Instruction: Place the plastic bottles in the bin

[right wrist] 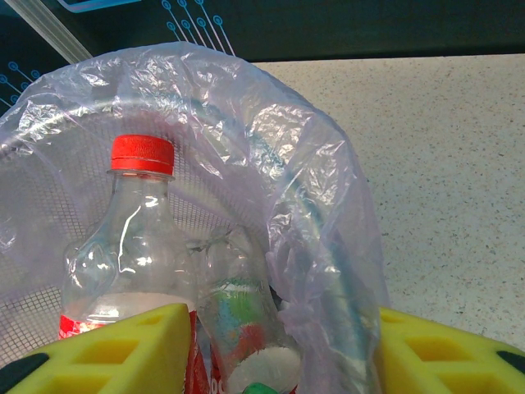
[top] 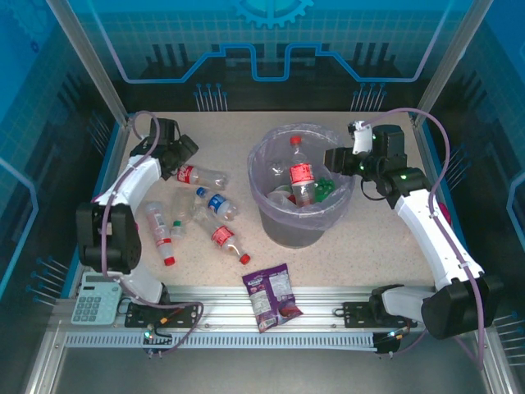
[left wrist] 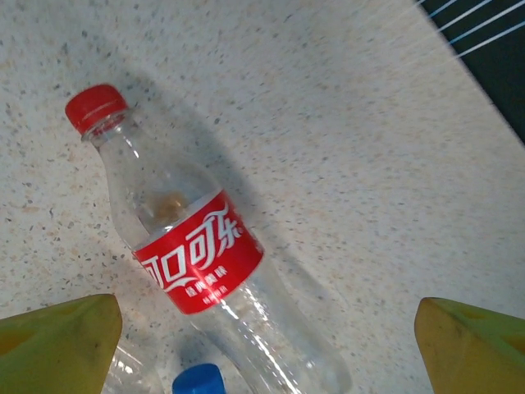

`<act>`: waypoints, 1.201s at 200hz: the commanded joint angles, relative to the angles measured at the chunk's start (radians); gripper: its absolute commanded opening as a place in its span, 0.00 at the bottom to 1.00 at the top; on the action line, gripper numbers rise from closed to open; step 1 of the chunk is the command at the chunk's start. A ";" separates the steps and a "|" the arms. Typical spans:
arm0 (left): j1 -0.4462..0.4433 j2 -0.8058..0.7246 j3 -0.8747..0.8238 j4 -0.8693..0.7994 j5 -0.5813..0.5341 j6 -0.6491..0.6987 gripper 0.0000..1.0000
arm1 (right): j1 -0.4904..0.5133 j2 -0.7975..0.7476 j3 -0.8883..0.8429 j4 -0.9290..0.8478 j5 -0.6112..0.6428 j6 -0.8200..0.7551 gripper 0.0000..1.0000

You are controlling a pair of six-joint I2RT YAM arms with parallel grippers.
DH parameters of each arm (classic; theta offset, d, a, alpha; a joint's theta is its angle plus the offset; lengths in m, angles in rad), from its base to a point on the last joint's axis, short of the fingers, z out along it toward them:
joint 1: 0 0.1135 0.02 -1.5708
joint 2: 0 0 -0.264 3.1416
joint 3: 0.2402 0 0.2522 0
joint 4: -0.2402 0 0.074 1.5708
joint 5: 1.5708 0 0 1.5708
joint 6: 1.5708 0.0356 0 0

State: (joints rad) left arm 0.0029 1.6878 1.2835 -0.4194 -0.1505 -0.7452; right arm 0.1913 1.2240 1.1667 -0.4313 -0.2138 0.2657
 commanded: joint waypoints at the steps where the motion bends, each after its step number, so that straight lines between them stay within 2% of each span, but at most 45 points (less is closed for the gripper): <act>1: 0.012 0.071 0.020 0.013 -0.007 -0.051 0.92 | 0.022 0.026 0.002 -0.024 -0.035 -0.009 0.54; 108: 0.024 0.258 0.060 0.064 -0.003 -0.080 0.81 | 0.022 0.016 -0.004 -0.034 -0.027 -0.017 0.54; 240: 0.026 0.255 0.055 0.090 0.009 -0.100 0.64 | 0.022 0.025 -0.010 -0.017 -0.048 0.007 0.54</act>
State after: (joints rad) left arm 0.0170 1.9461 1.3197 -0.3305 -0.1524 -0.8398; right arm 0.1913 1.2243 1.1667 -0.4297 -0.2161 0.2626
